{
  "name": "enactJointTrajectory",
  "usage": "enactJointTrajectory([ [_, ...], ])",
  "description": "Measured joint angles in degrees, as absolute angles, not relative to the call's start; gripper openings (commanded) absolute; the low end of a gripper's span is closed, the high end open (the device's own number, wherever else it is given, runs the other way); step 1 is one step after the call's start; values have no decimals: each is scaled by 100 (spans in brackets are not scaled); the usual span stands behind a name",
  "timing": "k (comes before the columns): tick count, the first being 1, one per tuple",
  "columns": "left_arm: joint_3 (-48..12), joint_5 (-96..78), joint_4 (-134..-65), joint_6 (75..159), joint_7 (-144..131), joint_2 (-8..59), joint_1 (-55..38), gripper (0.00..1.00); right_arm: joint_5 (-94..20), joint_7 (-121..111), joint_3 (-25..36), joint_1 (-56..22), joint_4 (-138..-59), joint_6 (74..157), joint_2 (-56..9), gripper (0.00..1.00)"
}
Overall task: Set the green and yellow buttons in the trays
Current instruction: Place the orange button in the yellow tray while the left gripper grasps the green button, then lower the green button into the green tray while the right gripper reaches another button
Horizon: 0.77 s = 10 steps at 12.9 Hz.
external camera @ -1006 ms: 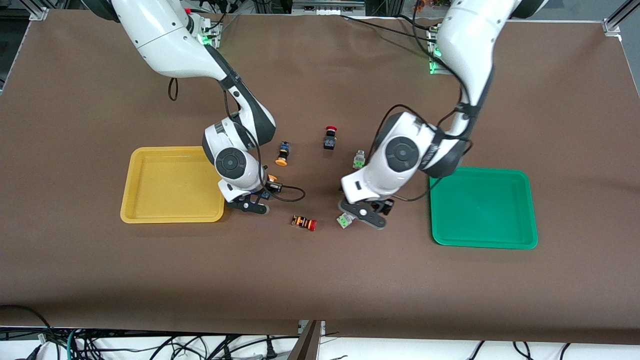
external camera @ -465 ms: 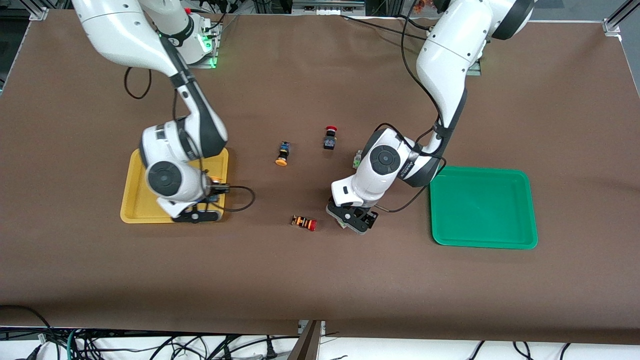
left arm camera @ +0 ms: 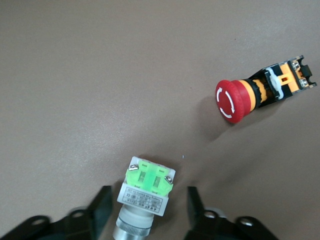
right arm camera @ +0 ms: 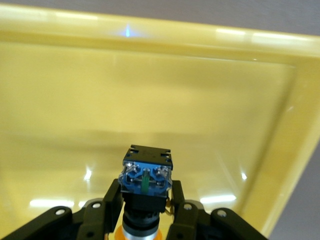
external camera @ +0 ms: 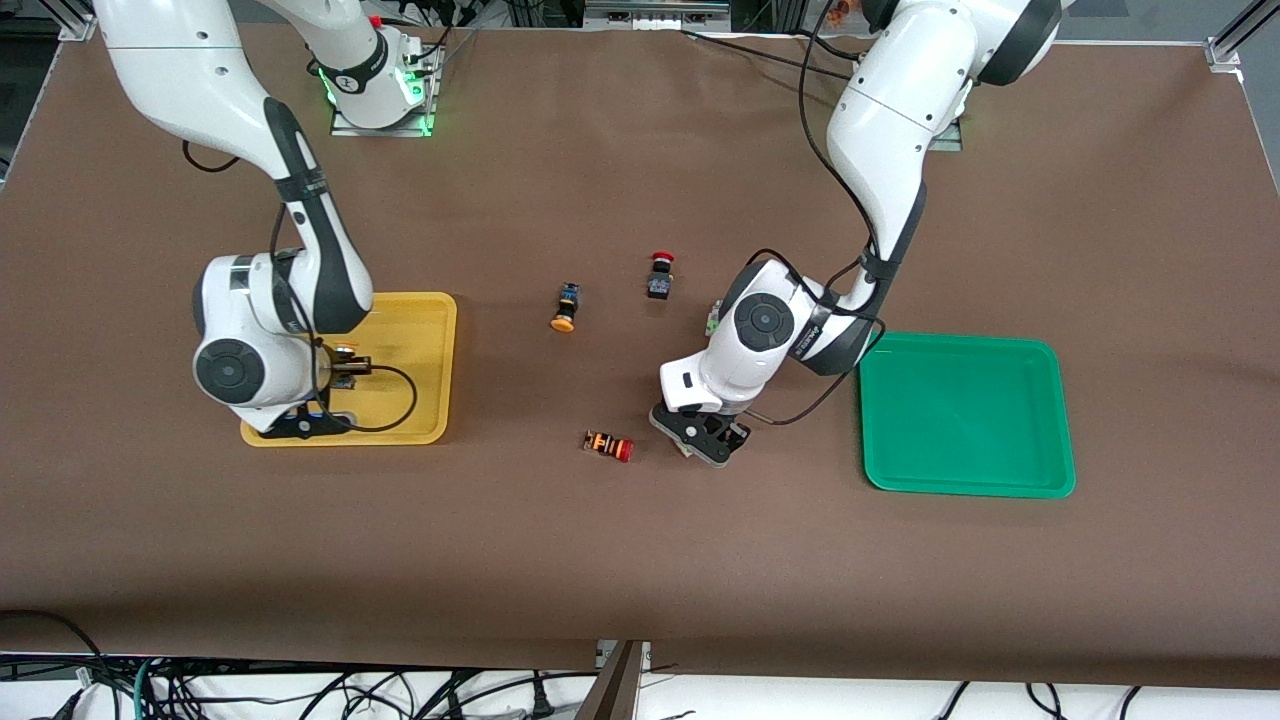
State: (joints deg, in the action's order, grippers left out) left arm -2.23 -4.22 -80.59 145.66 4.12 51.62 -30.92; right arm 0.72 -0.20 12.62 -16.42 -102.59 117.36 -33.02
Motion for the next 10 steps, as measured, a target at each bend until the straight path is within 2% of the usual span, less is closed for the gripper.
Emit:
enactJointTrajectory([
  [1, -222, -418, -8058, 14566, 415, 5163, -3091, 5, 72, -163, 1379, -1596, -10415, 11933, -3300, 0],
  [3, -222, -410, -8033, 14571, 419, 5163, -3091, 4, 71, -275, 1476, -1507, -10678, 12228, -3301, 0],
  [4, -220, -410, -7999, 14570, 419, 5162, -3089, 4, 71, -279, 1482, -1478, -10796, 12384, -3301, 22],
  [5, -217, -410, -7943, 14519, 419, 5148, -3080, 5, 71, -279, 1482, -1464, -10897, 12526, -3301, 71],
  [6, -200, -410, -7877, 14300, 419, 5090, -3059, 5, 70, -279, 1482, -1462, -10945, 12581, -3301, 100],
  [8, -123, -410, -7781, 13465, 416, 4775, -2920, 6, 70, -284, 1454, -1463, -10859, 12415, -3242, 100],
  [9, -98, -408, -7767, 12919, 458, 4536, -2761, 11, 69, -289, 1367, -1463, -10649, 11986, -3171, 100],
  [10, -85, -406, -7766, 12368, 610, 4284, -2555, 12, 65, -288, 1197, -1465, -10338, 11435, -3093, 100],
])
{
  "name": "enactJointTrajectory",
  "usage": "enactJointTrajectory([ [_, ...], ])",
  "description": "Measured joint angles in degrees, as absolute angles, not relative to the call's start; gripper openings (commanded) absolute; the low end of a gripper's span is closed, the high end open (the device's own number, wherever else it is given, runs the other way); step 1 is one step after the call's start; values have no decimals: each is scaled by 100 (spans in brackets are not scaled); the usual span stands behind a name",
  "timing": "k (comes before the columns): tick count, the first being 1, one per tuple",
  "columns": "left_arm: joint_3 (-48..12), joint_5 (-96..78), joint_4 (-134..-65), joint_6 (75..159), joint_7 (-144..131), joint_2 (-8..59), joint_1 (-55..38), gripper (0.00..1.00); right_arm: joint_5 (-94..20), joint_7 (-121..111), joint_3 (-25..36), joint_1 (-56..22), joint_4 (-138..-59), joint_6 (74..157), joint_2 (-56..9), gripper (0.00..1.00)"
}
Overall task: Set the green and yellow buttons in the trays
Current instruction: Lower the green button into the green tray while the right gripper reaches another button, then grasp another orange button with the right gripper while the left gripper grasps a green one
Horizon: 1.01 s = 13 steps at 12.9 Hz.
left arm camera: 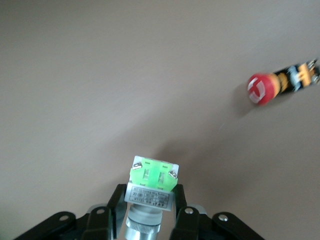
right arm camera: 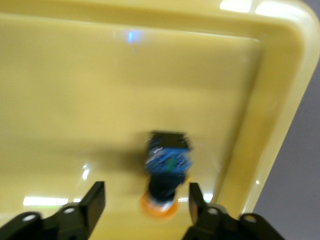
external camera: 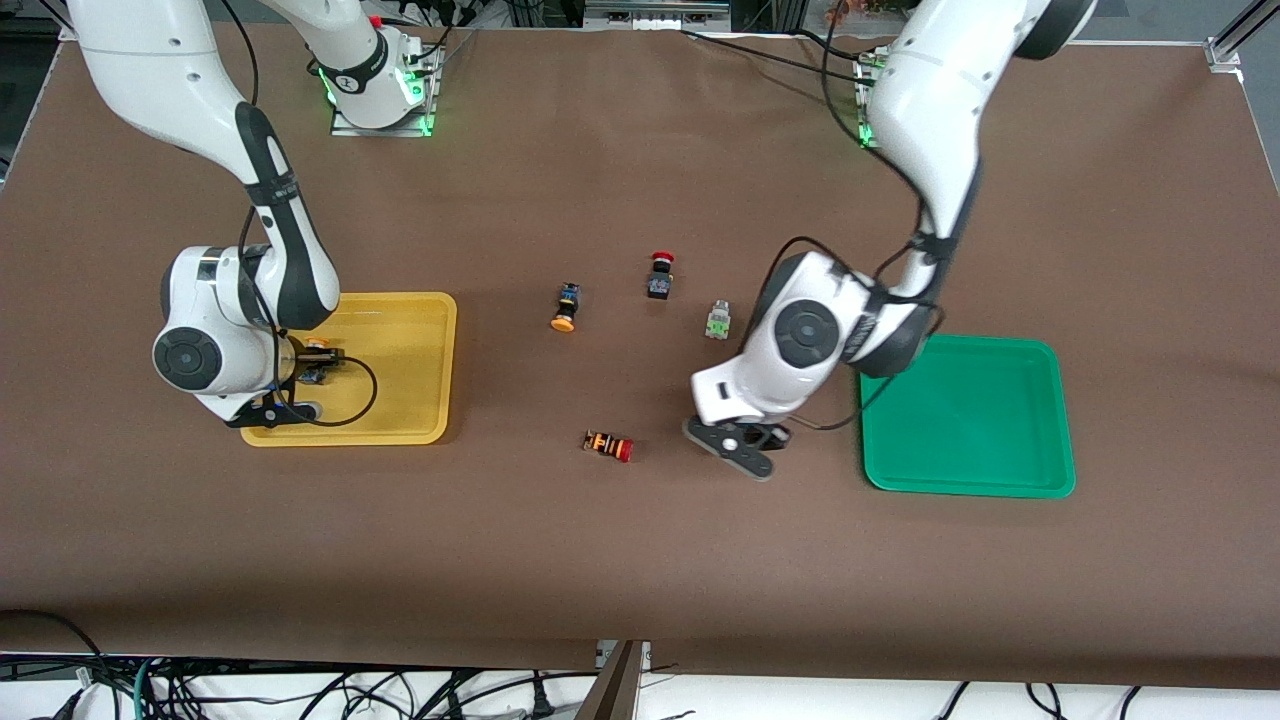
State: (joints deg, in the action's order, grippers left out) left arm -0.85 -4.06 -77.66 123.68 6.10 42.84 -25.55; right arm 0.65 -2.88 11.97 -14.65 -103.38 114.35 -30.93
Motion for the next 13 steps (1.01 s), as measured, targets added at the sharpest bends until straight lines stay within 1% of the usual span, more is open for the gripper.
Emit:
enactJointTrajectory([
  [1, -77, -402, -7770, 11863, 838, 4067, -2310, 11, 54, -219, 968, -1473, -10008, 10925, -3012, 100],
  [2, -68, -396, -7783, 11420, 1152, 3919, -2050, 11, 44, -17, 711, -1486, -9770, 10617, -2951, 100],
  [3, -52, -388, -7813, 11092, 1525, 3847, -1770, 11, 41, 378, 408, -1494, -9648, 10493, -2915, 100],
  [5, -35, -384, -8001, 10878, 2333, 3851, -1156, 11, 37, 1461, -248, -1522, -9622, 10516, -2959, 100],
  [7, -153, -394, -8279, 10882, 2868, 3915, -578, 11, 36, 2590, -929, -1570, -9624, 10753, -3115, 100],
  [8, -232, -394, -8381, 10889, 2969, 3951, -430, 12, 36, 3125, -1220, -1613, -9624, 10909, -3216, 100],
  [9, -270, -394, -8439, 10893, 2982, 3980, -405, 24, 37, 3614, -1447, -1670, -9625, 11083, -3318, 100],
  [11, -341, -394, -8494, 10893, 2981, 4009, -436, 100, 38, 4391, -1699, -1837, -9631, 11436, -3512, 100],
  [13, -349, -394, -8502, 10894, 2981, 4007, -453, 100, 38, 4916, -1784, -2007, -9660, 11791, -3732, 100],
])
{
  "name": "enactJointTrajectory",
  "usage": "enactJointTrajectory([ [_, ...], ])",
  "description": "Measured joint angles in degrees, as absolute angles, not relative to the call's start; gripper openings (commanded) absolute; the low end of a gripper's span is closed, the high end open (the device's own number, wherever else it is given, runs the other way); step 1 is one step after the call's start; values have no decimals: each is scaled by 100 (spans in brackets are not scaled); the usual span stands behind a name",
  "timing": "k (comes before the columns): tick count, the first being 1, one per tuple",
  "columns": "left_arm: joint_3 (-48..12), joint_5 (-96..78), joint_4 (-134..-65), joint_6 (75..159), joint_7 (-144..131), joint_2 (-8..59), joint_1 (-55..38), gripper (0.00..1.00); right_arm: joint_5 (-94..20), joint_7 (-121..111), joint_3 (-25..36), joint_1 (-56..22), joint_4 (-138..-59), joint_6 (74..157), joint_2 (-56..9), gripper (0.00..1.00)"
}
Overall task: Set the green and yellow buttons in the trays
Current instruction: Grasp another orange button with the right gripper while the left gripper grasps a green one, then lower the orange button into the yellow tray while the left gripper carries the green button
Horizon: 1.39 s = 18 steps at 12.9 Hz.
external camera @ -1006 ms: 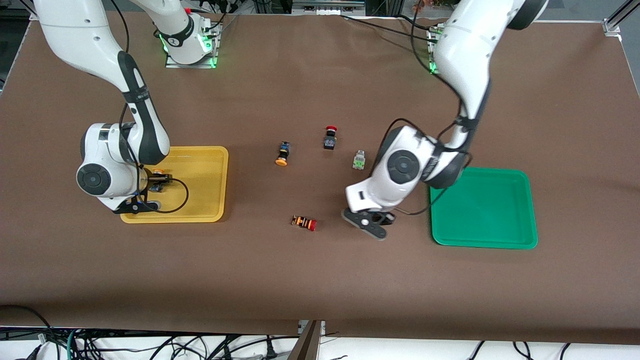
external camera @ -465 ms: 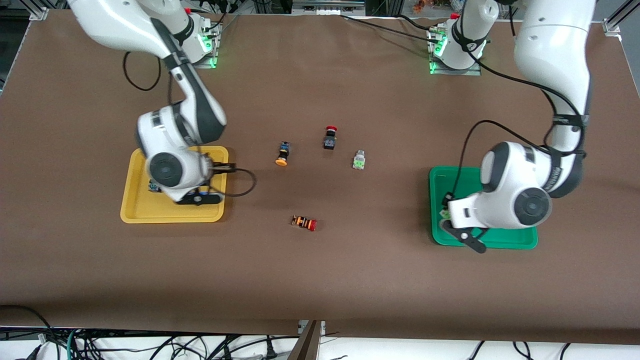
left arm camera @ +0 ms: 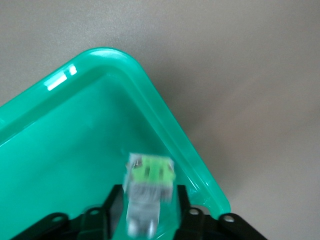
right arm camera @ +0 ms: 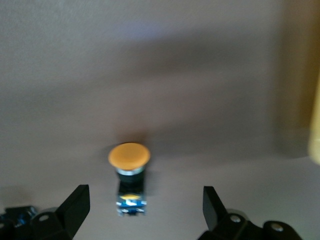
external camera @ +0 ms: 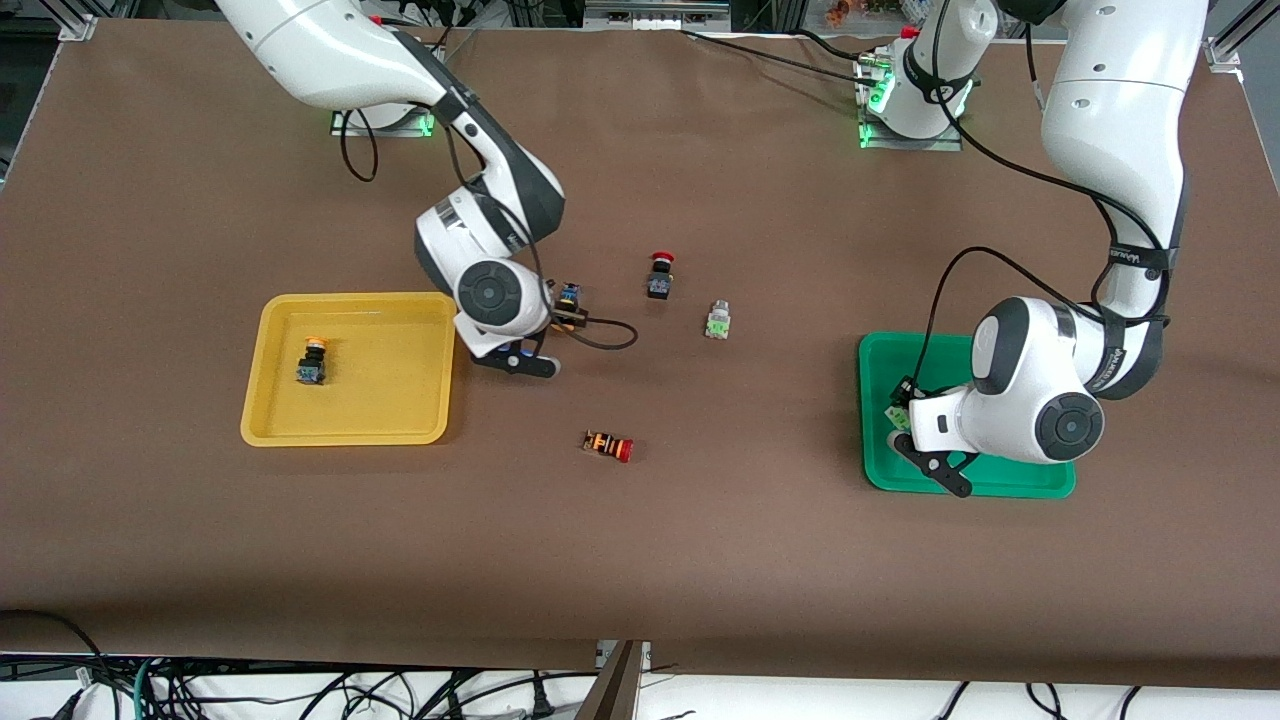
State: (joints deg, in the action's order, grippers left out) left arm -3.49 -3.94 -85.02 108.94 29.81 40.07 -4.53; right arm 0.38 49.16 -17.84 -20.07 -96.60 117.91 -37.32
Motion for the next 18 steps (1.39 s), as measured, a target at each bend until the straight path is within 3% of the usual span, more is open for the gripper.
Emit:
enactJointTrajectory([
  [1, -364, -394, -8494, 10895, 2981, 3999, -457, 100, 40, 5143, -1793, -2094, -9687, 11982, -3856, 100],
  [2, -387, -394, -8478, 10896, 2977, 3977, -463, 100, 46, 5313, -1795, -2175, -9718, 12160, -3974, 82],
  [3, -420, -394, -8462, 10896, 2974, 3927, -481, 100, 49, 5403, -1795, -2235, -9751, 12294, -4064, 31],
  [4, -471, -394, -8451, 10885, 2930, 3840, -528, 100, 49, 5435, -1795, -2269, -9766, 12339, -4116, 7],
  [5, -521, -395, -8449, 10831, 2699, 3725, -626, 100, 49, 5445, -1795, -2275, -9769, 12344, -4130, 0],
  [9, -845, -498, -8456, 10501, 294, 3405, -1373, 100, 53, 5447, -1794, -2262, -9756, 12341, -4072, 0],
  [12, -1321, -704, -8703, 10729, -1428, 3410, -1600, 100, 96, 4915, -1666, -2141, -9704, 11982, -3776, 0],
  [15, -1520, -704, -9468, 11794, -2270, 3413, -1785, 100, 102, 3318, -854, -1843, -9703, 11342, -3384, 0],
  [18, -1535, -704, -10319, 12922, -2488, 3400, -2062, 100, 101, 1839, -16, -1710, -9784, 11280, -3357, 0],
])
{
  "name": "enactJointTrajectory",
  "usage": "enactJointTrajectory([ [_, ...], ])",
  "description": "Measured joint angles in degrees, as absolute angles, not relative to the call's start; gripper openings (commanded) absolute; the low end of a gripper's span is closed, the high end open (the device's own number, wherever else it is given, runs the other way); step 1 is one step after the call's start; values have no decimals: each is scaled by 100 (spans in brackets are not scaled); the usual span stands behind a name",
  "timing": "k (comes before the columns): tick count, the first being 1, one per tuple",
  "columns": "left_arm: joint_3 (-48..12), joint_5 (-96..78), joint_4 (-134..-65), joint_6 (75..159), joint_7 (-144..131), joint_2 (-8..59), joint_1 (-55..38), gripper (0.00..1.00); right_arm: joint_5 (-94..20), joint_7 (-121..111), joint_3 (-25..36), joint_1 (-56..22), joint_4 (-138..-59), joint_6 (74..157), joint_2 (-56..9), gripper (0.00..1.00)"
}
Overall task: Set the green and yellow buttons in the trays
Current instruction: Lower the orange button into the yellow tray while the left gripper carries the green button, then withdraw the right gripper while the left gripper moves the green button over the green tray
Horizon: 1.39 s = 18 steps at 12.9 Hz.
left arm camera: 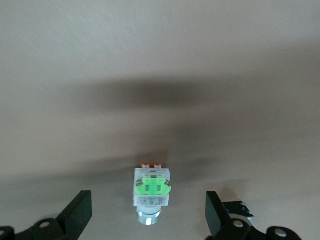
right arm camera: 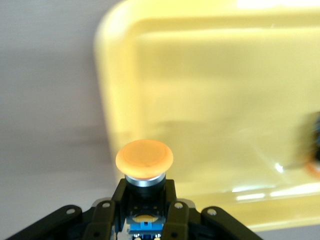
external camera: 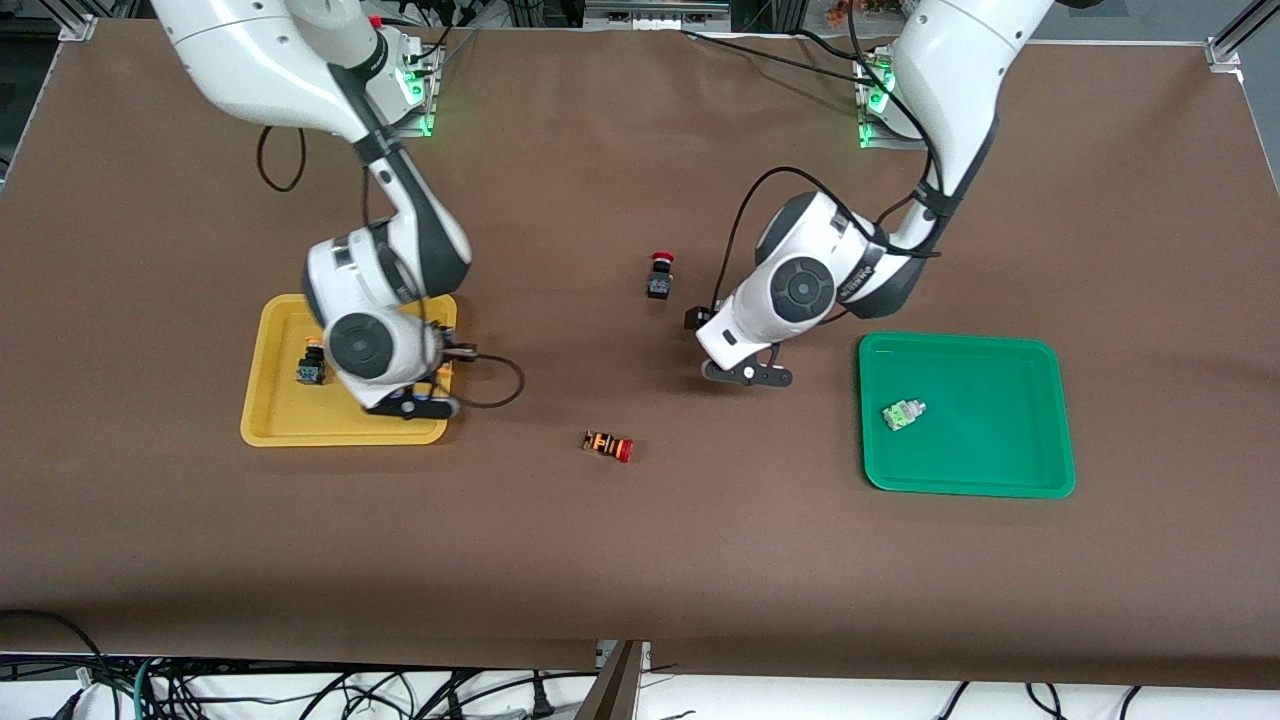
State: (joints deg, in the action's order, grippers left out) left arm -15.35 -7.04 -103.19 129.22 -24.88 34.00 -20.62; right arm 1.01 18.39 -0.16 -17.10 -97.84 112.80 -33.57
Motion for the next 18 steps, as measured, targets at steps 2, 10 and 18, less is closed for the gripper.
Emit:
enactJointTrajectory([
  [2, -1536, -696, -10692, 13419, -2611, 3396, -2265, 100, 101, 1241, 281, -1672, -9861, 11313, -3394, 0],
  [10, -1510, -36, -11105, 13951, -2693, 3391, -2342, 11, 100, 945, 455, -1656, -10200, 11985, -3359, 100],
  [18, -1416, 132, -10388, 12454, -2641, 3077, -2173, 0, 101, 378, 475, -1405, -9936, 10219, -1297, 100],
])
